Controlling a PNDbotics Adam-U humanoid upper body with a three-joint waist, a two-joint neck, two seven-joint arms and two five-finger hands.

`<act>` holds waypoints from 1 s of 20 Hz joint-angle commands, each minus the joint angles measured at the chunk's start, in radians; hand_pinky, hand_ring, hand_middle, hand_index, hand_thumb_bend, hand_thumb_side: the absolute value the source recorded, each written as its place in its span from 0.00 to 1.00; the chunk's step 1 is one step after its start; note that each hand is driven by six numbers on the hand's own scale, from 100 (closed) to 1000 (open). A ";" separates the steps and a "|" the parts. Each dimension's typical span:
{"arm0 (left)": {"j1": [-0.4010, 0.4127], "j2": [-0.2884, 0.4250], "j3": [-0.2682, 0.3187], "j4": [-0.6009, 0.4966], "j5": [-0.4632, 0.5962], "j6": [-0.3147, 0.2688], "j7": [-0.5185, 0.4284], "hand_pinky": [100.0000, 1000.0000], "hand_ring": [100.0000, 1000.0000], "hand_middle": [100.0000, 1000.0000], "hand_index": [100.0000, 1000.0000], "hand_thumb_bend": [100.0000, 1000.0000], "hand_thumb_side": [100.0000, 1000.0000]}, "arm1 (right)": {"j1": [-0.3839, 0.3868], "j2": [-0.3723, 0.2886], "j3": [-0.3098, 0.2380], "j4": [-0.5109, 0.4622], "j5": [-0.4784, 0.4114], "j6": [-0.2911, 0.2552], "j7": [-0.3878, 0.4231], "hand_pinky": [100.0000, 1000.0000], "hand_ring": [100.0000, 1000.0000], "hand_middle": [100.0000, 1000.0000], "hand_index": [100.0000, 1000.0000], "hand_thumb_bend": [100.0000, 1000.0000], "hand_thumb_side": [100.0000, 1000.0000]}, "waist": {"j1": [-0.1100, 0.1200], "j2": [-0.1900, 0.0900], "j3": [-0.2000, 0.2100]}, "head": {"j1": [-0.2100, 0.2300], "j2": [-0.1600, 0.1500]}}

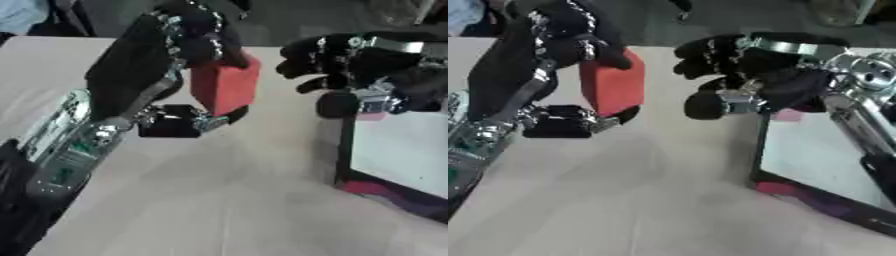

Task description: Pick up the objects with one hand, pass them to the other hand, and then place them into the box on the other side of the table.

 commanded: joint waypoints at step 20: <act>-0.042 0.008 -0.020 -0.032 -0.024 -0.051 0.152 0.65 0.58 0.49 0.46 0.31 0.00 | -0.108 0.045 0.054 -0.013 -0.049 0.009 0.075 0.92 1.00 0.89 0.95 0.80 0.37 | -0.019 0.006 0.003 | -0.030 -0.029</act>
